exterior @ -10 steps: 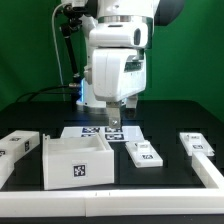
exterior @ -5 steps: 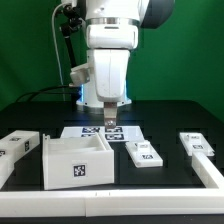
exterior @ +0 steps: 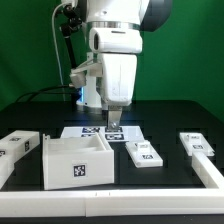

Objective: Assemble cabinet

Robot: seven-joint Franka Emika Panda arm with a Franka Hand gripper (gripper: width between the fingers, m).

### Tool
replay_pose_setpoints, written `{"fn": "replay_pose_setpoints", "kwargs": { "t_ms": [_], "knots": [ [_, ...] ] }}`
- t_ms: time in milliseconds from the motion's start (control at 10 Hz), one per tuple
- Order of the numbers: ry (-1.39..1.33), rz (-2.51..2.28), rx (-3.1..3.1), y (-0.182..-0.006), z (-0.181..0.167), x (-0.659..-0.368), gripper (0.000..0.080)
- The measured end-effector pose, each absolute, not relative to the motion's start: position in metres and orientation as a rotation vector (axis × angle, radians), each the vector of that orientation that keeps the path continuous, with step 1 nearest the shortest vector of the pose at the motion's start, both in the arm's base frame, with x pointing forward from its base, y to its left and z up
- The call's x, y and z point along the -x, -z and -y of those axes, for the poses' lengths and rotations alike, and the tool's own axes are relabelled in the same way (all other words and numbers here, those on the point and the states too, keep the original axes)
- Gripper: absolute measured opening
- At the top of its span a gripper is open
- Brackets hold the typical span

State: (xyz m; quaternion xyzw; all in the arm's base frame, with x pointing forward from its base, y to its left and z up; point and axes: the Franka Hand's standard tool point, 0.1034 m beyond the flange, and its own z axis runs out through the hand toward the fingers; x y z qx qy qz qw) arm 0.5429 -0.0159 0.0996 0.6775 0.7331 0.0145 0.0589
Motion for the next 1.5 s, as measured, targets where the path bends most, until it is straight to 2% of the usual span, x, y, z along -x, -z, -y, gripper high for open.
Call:
{"fn": "replay_pose_setpoints", "kwargs": {
  "t_ms": [300,600,900,1300,1500],
  "knots": [
    [-0.022,-2.285,-1.989,-0.099,0.038,-0.524,0.0798],
    [0.021,-2.307,-2.015,-0.087,0.058,-0.495,0.0798],
    [0.025,-2.3,-2.028,-0.086,0.058,-0.494,0.0798],
    [0.043,-2.32,-2.071,-0.058,0.062,-0.45,0.0798],
    [0.053,-2.32,-2.092,-0.05,0.066,-0.441,0.0798]
  ]
}}
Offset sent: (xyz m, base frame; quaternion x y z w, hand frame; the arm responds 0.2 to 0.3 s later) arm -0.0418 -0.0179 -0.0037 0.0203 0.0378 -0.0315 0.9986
